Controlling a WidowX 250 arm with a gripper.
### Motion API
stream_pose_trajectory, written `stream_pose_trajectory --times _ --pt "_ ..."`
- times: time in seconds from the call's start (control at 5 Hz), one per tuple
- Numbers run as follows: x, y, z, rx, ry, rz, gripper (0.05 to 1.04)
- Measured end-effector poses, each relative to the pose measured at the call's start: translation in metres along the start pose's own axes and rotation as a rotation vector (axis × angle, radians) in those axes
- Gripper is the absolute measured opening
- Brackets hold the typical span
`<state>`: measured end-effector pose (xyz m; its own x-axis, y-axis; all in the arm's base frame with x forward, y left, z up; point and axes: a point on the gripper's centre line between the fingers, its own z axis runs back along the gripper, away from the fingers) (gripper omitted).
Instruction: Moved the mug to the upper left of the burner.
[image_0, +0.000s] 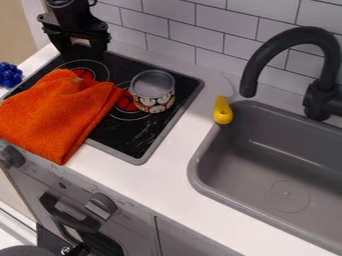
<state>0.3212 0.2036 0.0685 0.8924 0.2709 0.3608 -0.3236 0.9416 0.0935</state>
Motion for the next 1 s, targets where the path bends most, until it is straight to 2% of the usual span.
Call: stream_pose_trajectory --times 0.2,0.4,0.6,0.8,1.0 --pt "-0.010 -0.003 -0.010 -0.014 0.041 0.005 0.999" --pt "-0.030 -0.022 -0.016 -0.080 0.128 -0.023 0.999" --pt "-0.042 -0.036 -0.008 -0.096 0.158 -0.051 0.999" --pt "-0.044 -0.051 0.009 -0.112 0.165 -0.064 0.999" --pt "-0.052 -0.069 0.011 -0.095 0.148 -0.067 0.999"
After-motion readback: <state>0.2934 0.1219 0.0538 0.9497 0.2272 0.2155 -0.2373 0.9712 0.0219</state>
